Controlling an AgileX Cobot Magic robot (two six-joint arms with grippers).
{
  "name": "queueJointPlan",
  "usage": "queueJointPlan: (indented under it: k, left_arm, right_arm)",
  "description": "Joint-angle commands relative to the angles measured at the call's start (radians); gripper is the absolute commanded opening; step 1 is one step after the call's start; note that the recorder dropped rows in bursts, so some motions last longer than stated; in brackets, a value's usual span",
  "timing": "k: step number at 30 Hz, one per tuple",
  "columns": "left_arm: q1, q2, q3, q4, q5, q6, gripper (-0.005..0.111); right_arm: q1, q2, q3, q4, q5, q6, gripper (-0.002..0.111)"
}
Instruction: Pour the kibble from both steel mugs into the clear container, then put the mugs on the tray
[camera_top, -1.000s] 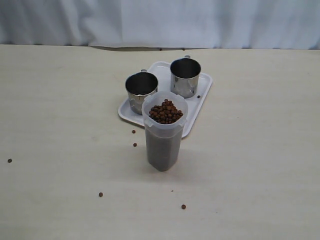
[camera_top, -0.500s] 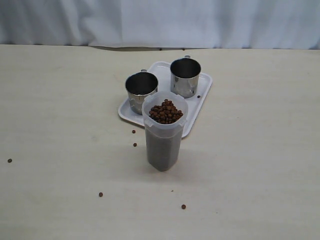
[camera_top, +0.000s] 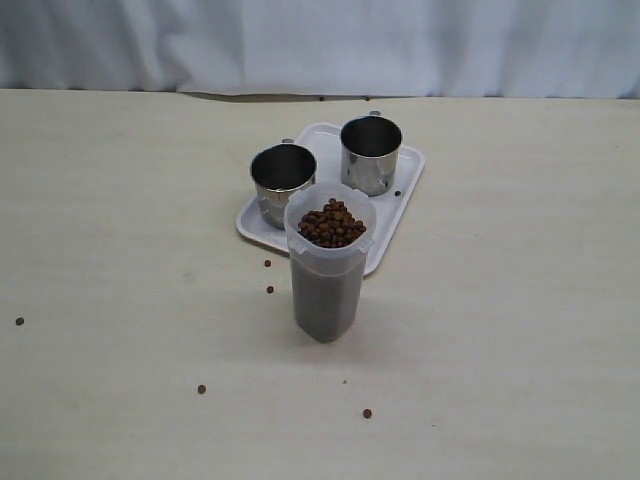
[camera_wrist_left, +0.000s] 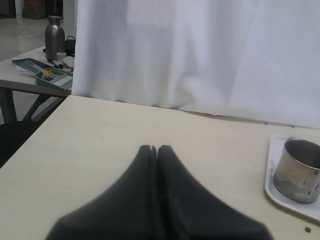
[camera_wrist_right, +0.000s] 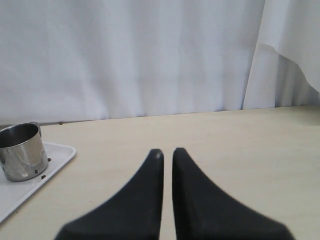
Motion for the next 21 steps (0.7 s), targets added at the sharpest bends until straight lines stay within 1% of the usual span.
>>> queueJointPlan:
  k: [1, 21]
  left_arm:
    - [-0.008, -0.004, 0.002, -0.001, -0.005, 0.003, 0.000]
    - [-0.008, -0.004, 0.002, -0.003, -0.013, 0.003, 0.000]
  right_arm:
    - [-0.006, -0.003, 0.005, 0.003, -0.004, -0.007, 0.005]
    - [-0.006, -0.003, 0.005, 0.003, -0.004, -0.007, 0.005]
